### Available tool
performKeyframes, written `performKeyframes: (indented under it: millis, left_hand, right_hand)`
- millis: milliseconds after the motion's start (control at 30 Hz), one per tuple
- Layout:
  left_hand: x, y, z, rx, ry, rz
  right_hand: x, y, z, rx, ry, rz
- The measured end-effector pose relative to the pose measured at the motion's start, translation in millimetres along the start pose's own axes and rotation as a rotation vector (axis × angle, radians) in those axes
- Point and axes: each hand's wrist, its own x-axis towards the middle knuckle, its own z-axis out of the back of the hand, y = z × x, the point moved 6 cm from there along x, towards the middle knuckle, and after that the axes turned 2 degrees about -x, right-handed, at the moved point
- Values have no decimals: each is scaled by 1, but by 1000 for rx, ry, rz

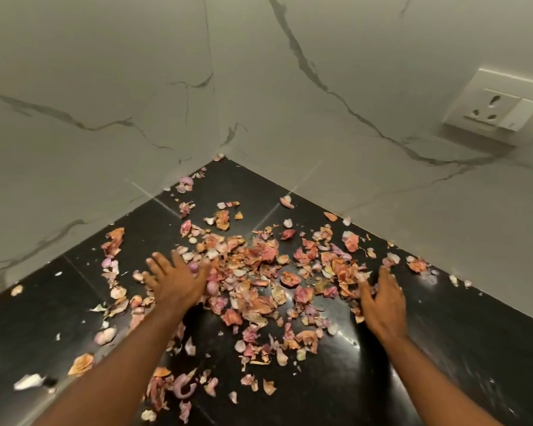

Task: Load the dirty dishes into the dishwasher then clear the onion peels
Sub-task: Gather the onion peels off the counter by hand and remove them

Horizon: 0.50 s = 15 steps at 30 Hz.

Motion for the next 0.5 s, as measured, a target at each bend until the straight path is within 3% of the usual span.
performKeyframes:
  millis: [200, 367, 433, 500]
  left_hand:
    - [-48, -87, -38, -152, 9, -333]
    - [-92, -146, -61, -394, 243, -599]
    - [-101, -153, -57, -462, 269, -640]
    - [-105, -147, -39, -502, 189, -594]
  right_hand:
    - [-32, 79, -42, 155, 82, 176]
    - [-71, 130, -54, 318, 265, 383]
    - [-77, 134, -50, 360, 281, 450]
    - [-73, 120, -35, 398, 186, 368]
